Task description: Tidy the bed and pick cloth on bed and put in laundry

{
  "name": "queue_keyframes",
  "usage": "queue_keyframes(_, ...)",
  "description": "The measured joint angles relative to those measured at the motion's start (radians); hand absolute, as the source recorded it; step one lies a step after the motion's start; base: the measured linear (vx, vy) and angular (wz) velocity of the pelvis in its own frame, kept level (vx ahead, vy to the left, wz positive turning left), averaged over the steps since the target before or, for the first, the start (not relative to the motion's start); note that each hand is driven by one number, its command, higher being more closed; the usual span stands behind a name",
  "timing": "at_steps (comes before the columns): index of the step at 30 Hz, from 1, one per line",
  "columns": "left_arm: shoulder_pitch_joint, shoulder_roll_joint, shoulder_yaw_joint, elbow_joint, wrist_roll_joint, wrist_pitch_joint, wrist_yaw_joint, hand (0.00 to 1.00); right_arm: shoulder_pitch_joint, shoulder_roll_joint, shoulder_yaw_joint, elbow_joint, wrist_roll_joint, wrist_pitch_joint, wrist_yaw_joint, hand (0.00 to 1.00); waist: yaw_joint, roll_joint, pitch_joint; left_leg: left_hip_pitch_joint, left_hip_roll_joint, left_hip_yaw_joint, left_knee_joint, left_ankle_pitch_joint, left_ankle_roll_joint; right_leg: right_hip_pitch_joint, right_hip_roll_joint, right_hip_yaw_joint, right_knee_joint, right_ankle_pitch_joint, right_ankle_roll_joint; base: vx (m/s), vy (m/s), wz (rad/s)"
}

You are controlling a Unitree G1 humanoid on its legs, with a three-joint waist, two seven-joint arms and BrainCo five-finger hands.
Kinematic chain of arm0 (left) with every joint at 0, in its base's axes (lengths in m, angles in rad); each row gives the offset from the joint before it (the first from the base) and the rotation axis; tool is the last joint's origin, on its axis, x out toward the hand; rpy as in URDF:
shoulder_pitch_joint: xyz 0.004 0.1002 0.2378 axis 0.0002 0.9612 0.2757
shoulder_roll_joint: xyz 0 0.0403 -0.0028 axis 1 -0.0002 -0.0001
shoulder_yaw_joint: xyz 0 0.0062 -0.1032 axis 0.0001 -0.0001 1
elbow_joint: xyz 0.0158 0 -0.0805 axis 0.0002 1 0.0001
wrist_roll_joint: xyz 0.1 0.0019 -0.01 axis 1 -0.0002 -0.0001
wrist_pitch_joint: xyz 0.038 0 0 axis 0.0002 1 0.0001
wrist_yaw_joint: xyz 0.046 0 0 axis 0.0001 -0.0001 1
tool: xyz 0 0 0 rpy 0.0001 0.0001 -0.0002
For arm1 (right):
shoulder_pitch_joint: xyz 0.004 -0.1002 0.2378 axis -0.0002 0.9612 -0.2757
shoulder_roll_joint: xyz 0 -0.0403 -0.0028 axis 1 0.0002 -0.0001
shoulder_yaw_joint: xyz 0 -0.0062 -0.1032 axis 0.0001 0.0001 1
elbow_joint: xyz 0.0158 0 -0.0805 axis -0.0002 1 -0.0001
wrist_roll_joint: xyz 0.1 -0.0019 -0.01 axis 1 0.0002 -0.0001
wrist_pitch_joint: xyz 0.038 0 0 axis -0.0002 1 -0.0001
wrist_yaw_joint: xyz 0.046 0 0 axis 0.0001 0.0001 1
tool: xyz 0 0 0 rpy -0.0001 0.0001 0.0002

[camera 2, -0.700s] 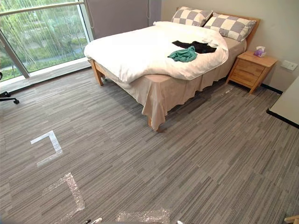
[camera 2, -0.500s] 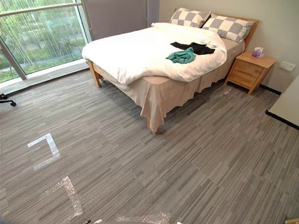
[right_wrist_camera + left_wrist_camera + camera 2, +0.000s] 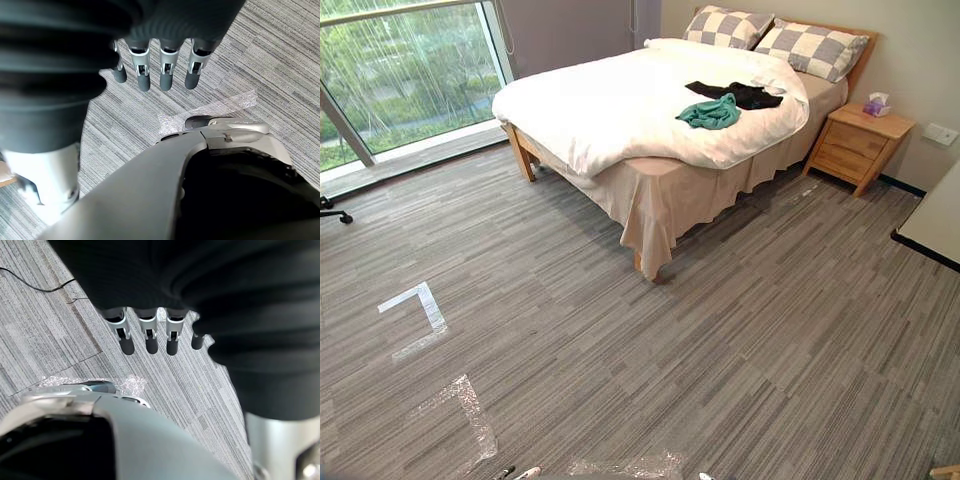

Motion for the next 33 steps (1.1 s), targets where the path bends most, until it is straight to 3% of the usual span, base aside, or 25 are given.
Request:
queue_keyframes(11,0.000,0.000,-0.002,-0.001,0.000,0.012,-0.004,0.00,0.012,0.000,0.000,0.000,0.006,-0.011,-0.008,0.00,0.001,0.000,0.001,0.003,0.012,0.019,0.004,0.001,0.001,-0.007,0.012,0.011,0.010,0.005,-0.013,-0.04,-0.030,-0.04)
queue_keyframes(14,-0.007,0.006,-0.022,-0.002,0.001,0.016,-0.005,0.00,0.011,0.001,-0.001,0.000,0.042,-0.026,-0.022,0.00,0.000,0.000,0.016,0.017,0.014,0.025,0.016,0.000,0.002,-0.059,0.000,0.011,0.150,-0.058,-0.011,-0.06,-0.006,-0.05)
queue_keyframes(18,-0.025,0.027,-0.041,-0.002,-0.001,0.019,-0.003,0.00,-0.015,0.013,0.000,0.000,0.078,-0.039,-0.047,0.00,0.001,-0.025,0.075,0.012,0.001,0.072,0.095,-0.038,0.023,-0.184,-0.066,-0.033,0.440,-0.156,0.041,-0.12,0.017,-0.29)
queue_keyframes(19,-0.022,0.033,-0.040,-0.002,-0.001,0.019,-0.003,0.00,-0.021,0.019,0.000,0.000,0.085,-0.039,-0.052,0.00,0.002,-0.031,0.078,0.009,-0.005,0.085,0.101,-0.044,0.024,-0.189,-0.080,-0.049,0.444,-0.185,0.041,-0.16,0.015,-0.54)
queue_keyframes(20,-0.027,0.040,-0.040,-0.001,-0.001,0.030,0.003,0.00,-0.026,0.025,0.000,0.002,0.111,-0.035,-0.058,0.00,-0.001,-0.045,0.086,0.002,-0.008,0.108,0.131,-0.061,0.027,-0.193,-0.106,-0.087,0.450,-0.205,0.005,-0.12,0.021,-0.52)
queue_keyframes(21,-0.027,0.040,-0.042,0.000,-0.001,0.043,0.011,0.00,-0.028,0.026,-0.001,0.001,0.132,-0.033,-0.060,0.00,-0.004,-0.042,0.087,-0.001,-0.001,0.120,0.143,-0.070,0.025,-0.192,-0.111,-0.109,0.443,-0.202,0.004,-0.12,0.047,-0.64)
queue_keyframes(25,-0.045,0.045,-0.050,0.015,0.001,0.068,0.018,0.00,-0.024,0.031,-0.011,0.001,0.165,-0.014,-0.061,0.00,-0.012,-0.037,0.096,-0.001,0.025,0.158,0.136,-0.079,0.007,-0.192,-0.082,-0.112,0.375,-0.140,0.011,-0.05,0.017,-0.35)
queue_keyframes(26,-0.056,0.047,-0.056,0.024,0.001,0.075,0.018,0.00,-0.024,0.038,-0.029,0.001,0.180,-0.010,-0.061,0.00,-0.018,-0.038,0.106,0.004,0.028,0.159,0.129,-0.077,0.004,-0.194,-0.082,-0.117,0.375,-0.133,0.023,0.00,-0.006,-0.08)
queue_keyframes(27,-0.062,0.046,-0.057,0.023,0.002,0.076,0.018,0.00,-0.025,0.043,-0.053,-0.001,0.185,-0.003,-0.059,0.00,-0.026,-0.026,0.118,0.006,0.038,0.160,0.128,-0.078,0.005,-0.208,-0.091,-0.133,0.412,-0.130,0.059,0.00,-0.007,-0.07)
queue_keyframes(28,-0.068,0.043,-0.054,0.022,0.003,0.075,0.019,0.00,-0.028,0.043,-0.061,-0.004,0.189,-0.002,-0.058,0.00,-0.026,-0.024,0.128,0.009,0.046,0.165,0.130,-0.080,0.003,-0.225,-0.098,-0.150,0.442,-0.140,0.065,-0.03,0.007,-0.18)
queue_keyframes(30,-0.079,0.035,-0.021,0.018,0.030,0.069,0.018,0.00,-0.021,0.050,-0.075,-0.024,0.190,0.006,-0.058,0.00,-0.012,-0.021,0.152,0.023,0.099,0.210,0.166,-0.111,-0.030,-0.282,-0.136,-0.219,0.488,-0.151,0.031,0.03,-0.014,-0.59)
queue_keyframes(31,-0.076,0.034,-0.003,0.019,0.062,0.070,0.017,0.00,-0.001,0.062,-0.080,-0.051,0.190,0.006,-0.058,0.00,-0.003,-0.030,0.149,0.046,0.148,0.254,0.210,-0.147,-0.067,-0.314,-0.176,-0.257,0.487,-0.122,0.010,0.24,-0.134,-0.91)
queue_keyframes(33,-0.081,0.044,0.004,0.019,0.092,0.070,0.015,0.00,0.015,0.085,-0.095,-0.068,0.189,0.005,-0.057,0.00,-0.004,-0.052,0.134,0.053,0.178,0.287,0.233,-0.168,-0.099,-0.349,-0.201,-0.254,0.486,-0.113,0.005,0.38,-0.246,-0.76)
